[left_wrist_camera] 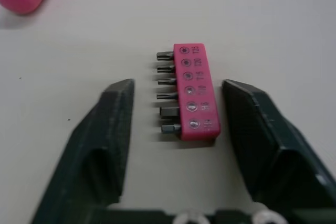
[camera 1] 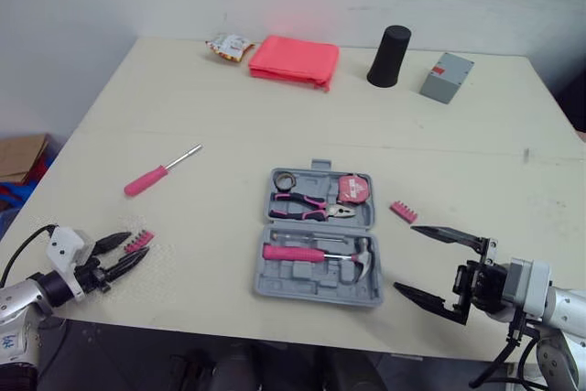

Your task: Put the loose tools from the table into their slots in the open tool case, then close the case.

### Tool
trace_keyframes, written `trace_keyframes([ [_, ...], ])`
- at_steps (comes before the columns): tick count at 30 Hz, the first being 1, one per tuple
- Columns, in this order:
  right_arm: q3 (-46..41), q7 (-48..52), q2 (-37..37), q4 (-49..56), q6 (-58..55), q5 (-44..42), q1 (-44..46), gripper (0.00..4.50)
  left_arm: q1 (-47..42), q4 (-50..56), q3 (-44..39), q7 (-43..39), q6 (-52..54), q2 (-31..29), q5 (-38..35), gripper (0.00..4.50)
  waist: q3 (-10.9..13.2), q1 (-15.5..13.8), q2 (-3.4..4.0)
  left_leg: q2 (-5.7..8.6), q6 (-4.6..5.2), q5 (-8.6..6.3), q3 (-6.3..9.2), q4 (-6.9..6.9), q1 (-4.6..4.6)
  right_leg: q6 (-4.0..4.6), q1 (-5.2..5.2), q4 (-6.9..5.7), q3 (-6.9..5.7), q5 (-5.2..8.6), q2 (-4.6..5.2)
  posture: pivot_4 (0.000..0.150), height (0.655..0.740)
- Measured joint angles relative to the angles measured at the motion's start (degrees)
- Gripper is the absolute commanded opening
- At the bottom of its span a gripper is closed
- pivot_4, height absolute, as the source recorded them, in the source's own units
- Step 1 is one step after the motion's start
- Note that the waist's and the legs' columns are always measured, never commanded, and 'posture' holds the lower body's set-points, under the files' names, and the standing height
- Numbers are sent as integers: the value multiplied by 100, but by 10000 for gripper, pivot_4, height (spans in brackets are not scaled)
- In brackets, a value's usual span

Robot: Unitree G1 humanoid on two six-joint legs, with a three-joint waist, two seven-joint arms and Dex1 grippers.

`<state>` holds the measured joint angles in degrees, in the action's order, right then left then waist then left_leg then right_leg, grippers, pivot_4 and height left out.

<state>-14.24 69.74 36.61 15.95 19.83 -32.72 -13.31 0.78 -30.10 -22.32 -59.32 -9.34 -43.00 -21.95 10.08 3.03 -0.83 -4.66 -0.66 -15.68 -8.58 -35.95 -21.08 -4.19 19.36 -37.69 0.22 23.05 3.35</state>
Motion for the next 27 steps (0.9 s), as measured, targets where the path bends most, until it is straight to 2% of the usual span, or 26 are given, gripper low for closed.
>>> trace_keyframes([
  [1, 0, -15, 4, 1, -5, 1, 6, 45000, 1, -31, 30, 6, -53, 2, 5, 8935, -7, 8, 12, 0, -2, 0, 0, 1, 3, 0, 0, -5, 0, 0, -1, 1500, 7400],
  [2, 1, -26, 9, 1, -9, 2, 17, 45000, 1, -87, 40, 33, -121, 6, 9, 7107, -11, 15, 19, 0, -5, 2, 0, 2, 6, 1, 2, -12, 1, 0, -2, 1500, 7400],
  [8, 1, -66, 91, 1, -48, 2, 40, 45000, 62, -82, -61, 124, -390, 229, -57, 7120, -25, 23, 40, -1, -12, 5, 2, 1, 7, 6, 3, -16, 4, -4, -4, 1500, 7400],
  [12, 1, -77, 124, 1, -115, 2, 39, 45000, 174, 518, -12, 65, -368, 255, -98, 7120, 0, 11, -9, -1, 1, 11, 3, 2, -16, 5, 14, -5, 0, -4, -3, 1500, 7400],
  [15, -7, -78, 159, 3, -118, -1, 33, 45000, 80, 1414, 193, -74, -118, 220, -168, 7120, 25, -53, -58, -1, -2, 7, 12, 2, -26, 5, 14, 8, -9, -4, -3, 1500, 7400],
  [21, -204, 7, 208, -20, -112, -21, -170, 45000, -552, 3663, 1160, -517, 810, -232, -359, 7120, 38, -130, -62, 0, -6, -4, -1, 2, -33, 3, 10, 32, 2, -5, -12, 1500, 7400],
  [27, -235, 95, 192, -59, -105, -49, -324, 45000, -1983, 5539, 3138, -333, 2774, -244, -61, 7120, 41, -122, -61, -7, -35, 11, -6, -10, -35, -14, 10, 38, 38, -6, -58, 1500, 7400],
])
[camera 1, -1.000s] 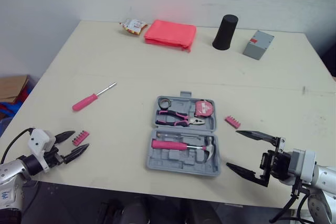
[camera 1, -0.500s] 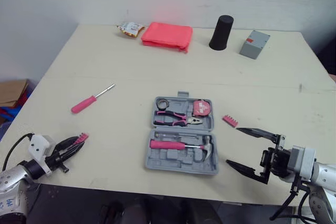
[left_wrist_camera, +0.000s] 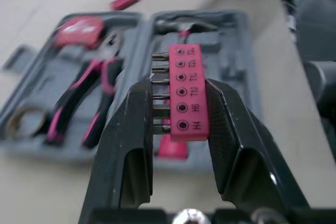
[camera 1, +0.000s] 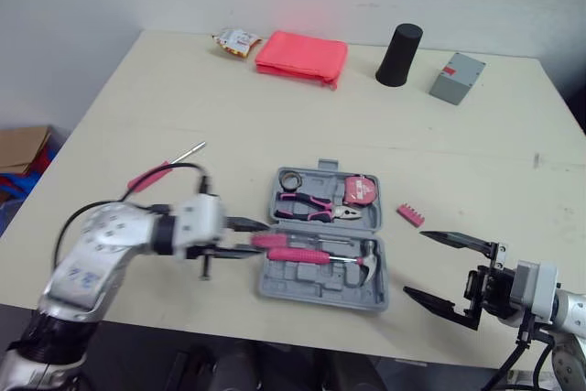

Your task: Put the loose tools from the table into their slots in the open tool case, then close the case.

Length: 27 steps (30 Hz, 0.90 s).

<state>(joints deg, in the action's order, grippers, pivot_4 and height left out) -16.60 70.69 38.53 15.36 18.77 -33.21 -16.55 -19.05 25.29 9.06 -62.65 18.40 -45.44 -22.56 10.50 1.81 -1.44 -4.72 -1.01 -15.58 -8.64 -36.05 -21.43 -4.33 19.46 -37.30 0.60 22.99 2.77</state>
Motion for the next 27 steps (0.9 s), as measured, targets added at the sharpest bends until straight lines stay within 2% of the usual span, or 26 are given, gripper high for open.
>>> trace_keyframes([
  [7, 10, -46, -79, 13, 10, 23, -239, 45000, -819, 561, 1205, 276, 1588, -206, 897, 7120, 9, 9, 3, -20, -39, 23, 4, 5, 11, 8, 4, -11, 18, 4, -31, 1500, 7400],
  [12, -21, -96, -108, 147, 95, 39, -582, 45000, -950, 726, 1288, 383, 2167, -425, 1084, 7120, 10, -11, 2, -19, -36, 21, 4, 7, 8, 9, 5, -9, 18, 5, -24, 1500, 7400],
  [17, -200, -132, -109, 328, 138, 32, -823, 45000, -737, 846, 1276, 329, 2219, -527, 1106, 7120, 12, -14, 1, -19, -36, 21, 4, 3, 8, 10, 4, -10, 18, 6, -22, 1500, 7400],
  [27, -245, -379, -87, 822, -29, 5, -922, 45000, -711, 757, 1686, 661, 2295, -326, 1733, 7120, 13, -26, -1, -18, -33, 21, 6, 4, 7, 11, 4, -11, 17, 5, -20, 1500, 7400],
])
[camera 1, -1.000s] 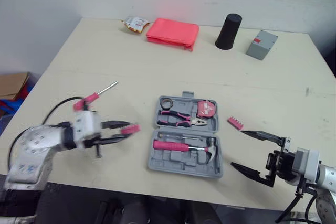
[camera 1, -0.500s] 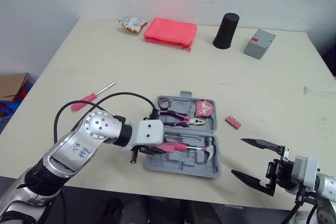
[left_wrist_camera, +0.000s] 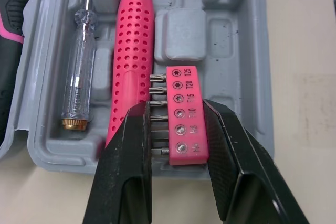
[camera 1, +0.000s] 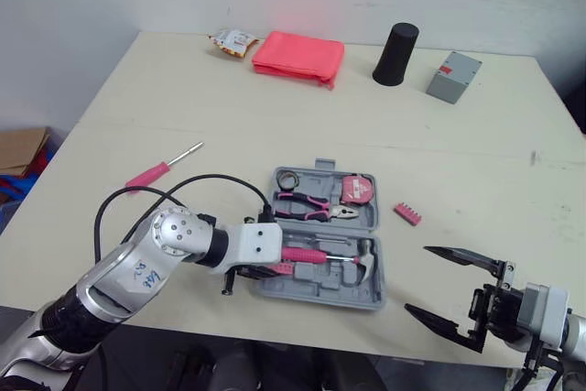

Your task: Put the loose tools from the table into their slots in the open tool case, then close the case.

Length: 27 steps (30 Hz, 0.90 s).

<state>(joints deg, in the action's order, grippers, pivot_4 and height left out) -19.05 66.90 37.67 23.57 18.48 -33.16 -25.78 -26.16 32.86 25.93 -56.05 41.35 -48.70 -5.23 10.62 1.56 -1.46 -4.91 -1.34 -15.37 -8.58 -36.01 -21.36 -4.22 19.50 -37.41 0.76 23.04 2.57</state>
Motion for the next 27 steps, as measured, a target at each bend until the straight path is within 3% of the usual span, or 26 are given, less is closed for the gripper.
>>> trace_keyframes([
  [22, -91, -375, 49, 348, -605, 38, 202, 45000, -122, -140, 200, -119, -5, 248, 319, 7120, -1, -7, 0, 7, 7, 3, 1, -6, 6, -4, -9, -4, -2, -2, 9, 1500, 7400],
  [27, 13, -408, 48, 424, -617, 48, 234, 45000, -31, -154, 178, -110, -135, 333, 294, 30551, -1, -9, 0, 7, 8, 4, 2, -7, 6, -4, -8, -7, -3, -3, 9, 1500, 7400],
])
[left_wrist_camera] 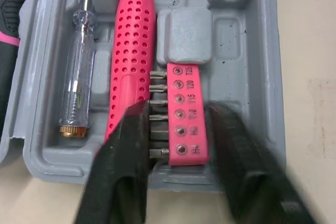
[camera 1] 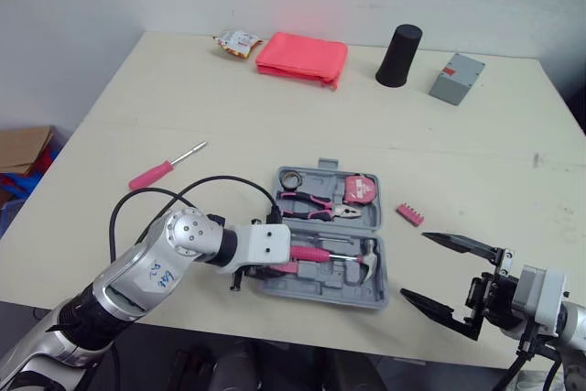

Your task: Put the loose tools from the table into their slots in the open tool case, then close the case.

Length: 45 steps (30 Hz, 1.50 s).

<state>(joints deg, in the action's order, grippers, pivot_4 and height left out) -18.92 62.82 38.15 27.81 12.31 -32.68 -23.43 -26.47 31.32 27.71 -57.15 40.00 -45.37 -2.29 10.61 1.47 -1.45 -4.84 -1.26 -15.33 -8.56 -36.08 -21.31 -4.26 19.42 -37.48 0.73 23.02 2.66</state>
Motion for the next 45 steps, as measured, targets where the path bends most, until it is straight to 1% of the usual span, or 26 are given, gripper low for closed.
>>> trace_keyframes([
  [1, 11, 0, 0, 2, -1, 1, -1, 45000, 7, -4, -63, 8, -120, 53, -26, 35370, 0, -7, -1, 0, 0, 1, 4, -1, -2, 0, 0, 0, -4, 0, 0, 1500, 7400],
  [4, 15, 0, 1, 9, -13, -2, 5, 45000, 79, 47, -453, -136, -632, 131, -371, 35370, 0, 1, -1, -1, 0, 0, 4, 0, -6, 0, 2, 0, -6, 0, 0, 1500, 7400],
  [7, 19, 49, 24, 5, -47, -20, 7, 45000, 215, 224, -1104, -478, -1209, -76, -843, 35370, -1, 36, 2, -5, -6, 1, 3, 6, -4, 3, 5, 0, -6, 2, -5, 1500, 7400],
  [9, 20, 88, 46, -3, -88, -37, 29, 45000, 341, 160, -1474, -546, -1480, -96, -1019, 35370, 0, 31, 3, -7, -8, 2, 4, 5, -2, 4, 6, -1, -7, 2, -9, 1500, 7400],
  [12, 24, 142, 52, -26, -96, -51, 73, 45000, 538, -234, -1852, -527, -1955, 107, -1237, 27948, 0, 15, 1, -5, -6, 2, 5, 0, 0, 3, 2, -2, -7, 2, -7, 1500, 7400],
  [13, 28, 162, 48, -54, -94, -50, 89, 45000, 621, -449, -1940, -528, -2090, 193, -1319, 22506, 0, 12, 1, -4, -3, 2, 5, -1, 0, 2, 0, -2, -7, 1, -6, 1500, 7400],
  [14, 36, 172, 40, -78, -91, -49, 101, 45000, 678, -551, -1963, -533, -2148, 211, -1331, 18047, 1, 12, 0, -3, -2, 1, 5, -2, 0, 0, 0, -2, -7, 0, -5, 1500, 7400],
  [16, 49, 203, -2, -137, -74, -40, 104, 45000, 797, -897, -1978, -558, -2358, 284, -1333, 10213, 1, 12, -1, -1, -1, 0, 4, -1, -1, 0, 1, -2, -7, 0, -2, 1500, 7400],
  [18, 50, 221, -29, -166, -19, -16, 101, 45000, 928, -1206, -1932, -556, -2548, 343, -1264, 1364, 1, 12, -1, -2, -1, 0, 4, 1, -2, 0, 3, -1, -7, 0, -3, 1500, 7400],
  [19, 50, 224, -34, -177, 3, -5, 100, 45000, 951, -1292, -1867, -567, -2635, 341, -1199, 542, 1, 13, -1, -2, -1, 0, 4, 1, -4, 0, 5, -1, -7, 0, -4, 1500, 7400],
  [25, 50, 144, -58, -216, 15, 63, 106, 45000, 1154, -1422, -1615, -585, -2897, 400, -1019, 542, 1, 20, -1, -3, -2, 0, 3, 2, -4, 0, 5, -2, -7, 0, -4, 1500, 7400],
  [28, 50, 52, -59, -201, -4, 75, 123, 45000, 1155, -1423, -1499, -583, -2936, 373, -818, 542, 1, 18, -1, -3, -2, 0, 4, 1, -3, 0, 5, -4, -7, 0, -4, 1500, 7400],
  [34, 50, -8, -53, -121, -102, 76, 142, 45000, 1113, -1361, -1415, -427, -2589, 366, -597, 542, 1, 16, 0, -3, -1, 0, 4, 2, -2, 0, 4, -4, -7, 0, -3, 1500, 7400],
  [39, 50, 82, -50, -141, -86, 70, 128, 45000, 940, -1280, -1262, -476, -2322, 275, -515, 542, 0, 18, 0, -3, -1, 0, 4, 2, 8, 1, -4, -8, -7, -1, -3, 1500, 7400],
  [45, 48, 294, -68, -404, 167, 73, 51, 45000, 934, -1111, -937, -459, -1851, 241, -427, 542, -7, 16, 6, -4, 1, -2, 5, 3, 11, 2, -7, -7, -7, 0, -3, 1500, 7400],
])
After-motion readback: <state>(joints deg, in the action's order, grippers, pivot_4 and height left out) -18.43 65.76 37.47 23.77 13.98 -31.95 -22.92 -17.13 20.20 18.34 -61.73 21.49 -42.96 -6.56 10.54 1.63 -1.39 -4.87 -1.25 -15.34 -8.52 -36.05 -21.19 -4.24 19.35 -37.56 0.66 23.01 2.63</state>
